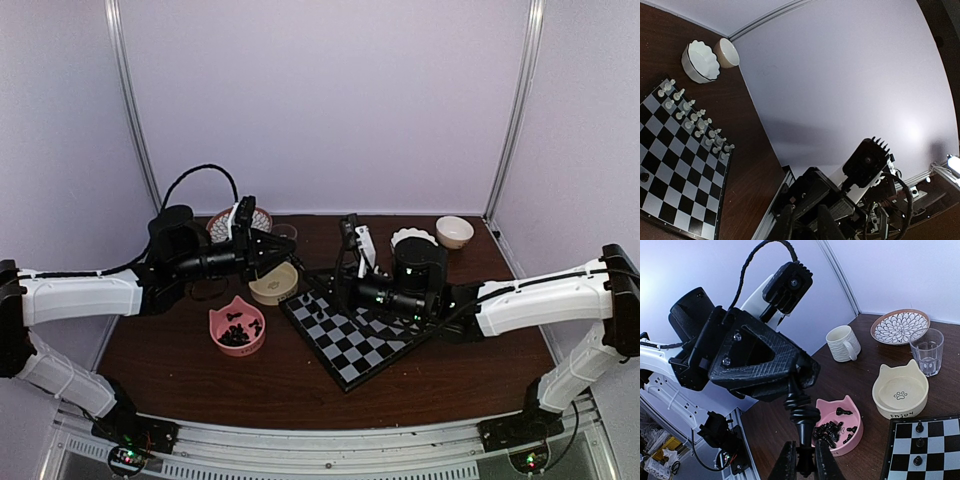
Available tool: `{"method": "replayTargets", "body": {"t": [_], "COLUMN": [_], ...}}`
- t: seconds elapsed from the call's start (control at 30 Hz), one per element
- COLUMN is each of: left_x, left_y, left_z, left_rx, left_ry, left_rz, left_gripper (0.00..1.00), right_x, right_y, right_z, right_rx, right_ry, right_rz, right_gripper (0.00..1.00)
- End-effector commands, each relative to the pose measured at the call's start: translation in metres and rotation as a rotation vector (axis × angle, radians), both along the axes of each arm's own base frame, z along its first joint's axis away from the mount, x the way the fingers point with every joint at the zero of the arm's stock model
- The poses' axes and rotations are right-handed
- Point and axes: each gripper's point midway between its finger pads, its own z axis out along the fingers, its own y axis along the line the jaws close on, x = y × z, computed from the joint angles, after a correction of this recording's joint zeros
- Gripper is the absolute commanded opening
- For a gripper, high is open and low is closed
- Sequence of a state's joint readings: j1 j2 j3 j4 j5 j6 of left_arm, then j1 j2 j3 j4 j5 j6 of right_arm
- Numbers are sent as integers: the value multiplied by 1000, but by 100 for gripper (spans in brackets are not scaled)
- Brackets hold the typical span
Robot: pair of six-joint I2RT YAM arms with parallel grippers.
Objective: Set up the chess pieces on the board
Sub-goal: Pick up the rook from the chess pile, then place the rook at h8.
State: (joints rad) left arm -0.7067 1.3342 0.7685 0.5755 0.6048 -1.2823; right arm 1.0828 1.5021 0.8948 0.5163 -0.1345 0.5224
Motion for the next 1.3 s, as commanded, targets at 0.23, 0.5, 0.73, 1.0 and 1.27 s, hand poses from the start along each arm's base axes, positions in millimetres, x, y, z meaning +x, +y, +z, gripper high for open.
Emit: {"method": "replayTargets", "body": {"t": [0.23,0.5,0.73,1.0,1.27], "left_x": [2,15,44,64,77], "left_y": [0,9,43,42,29], "left_z": [5,-20,-57,-105,-140], "left_rx": [-3,227,531,665,707], "left_ry": [-52,-141,-322,-492,-612], "left_rz": [3,82,279,317,322], "left_gripper": [2,0,0,0,0], "right_x": [-3,-3,33,69,69], "right_y": [-4,-25,-69,-111,-122], "right_z": [18,13,-22,-45,-62], "right_rx": [42,-26,-196,-309,-307], "right_ry": [-26,-29,61,38,-27], "right_rz": [-3,-49,-163,-254,-274], "right_gripper": [8,10,8,6,6]}}
